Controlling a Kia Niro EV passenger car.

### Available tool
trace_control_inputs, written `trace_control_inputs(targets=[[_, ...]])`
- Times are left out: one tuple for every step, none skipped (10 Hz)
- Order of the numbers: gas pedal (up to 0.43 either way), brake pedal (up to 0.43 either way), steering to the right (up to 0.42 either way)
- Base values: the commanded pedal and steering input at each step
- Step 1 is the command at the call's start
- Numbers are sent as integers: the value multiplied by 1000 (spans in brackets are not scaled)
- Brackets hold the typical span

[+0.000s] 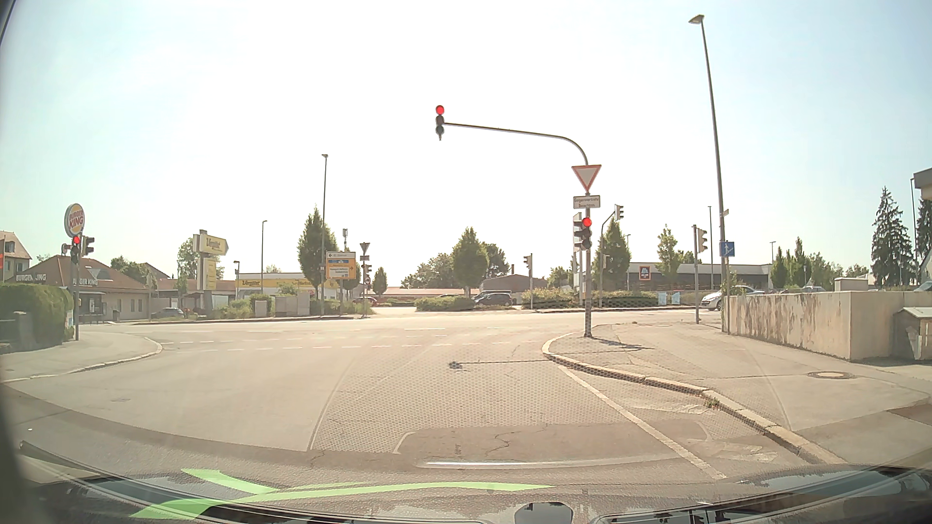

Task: Follow the waypoints while adhering to traffic rules and regulations

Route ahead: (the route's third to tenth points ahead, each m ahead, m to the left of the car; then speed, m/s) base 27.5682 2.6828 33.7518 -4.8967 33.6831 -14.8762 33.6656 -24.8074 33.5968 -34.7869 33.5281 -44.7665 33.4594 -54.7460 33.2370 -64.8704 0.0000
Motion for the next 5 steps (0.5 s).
trace_control_inputs(targets=[[0, 311, -16], [0, 311, -16], [0, 311, -16], [0, 311, -16], [0, 311, -16]])
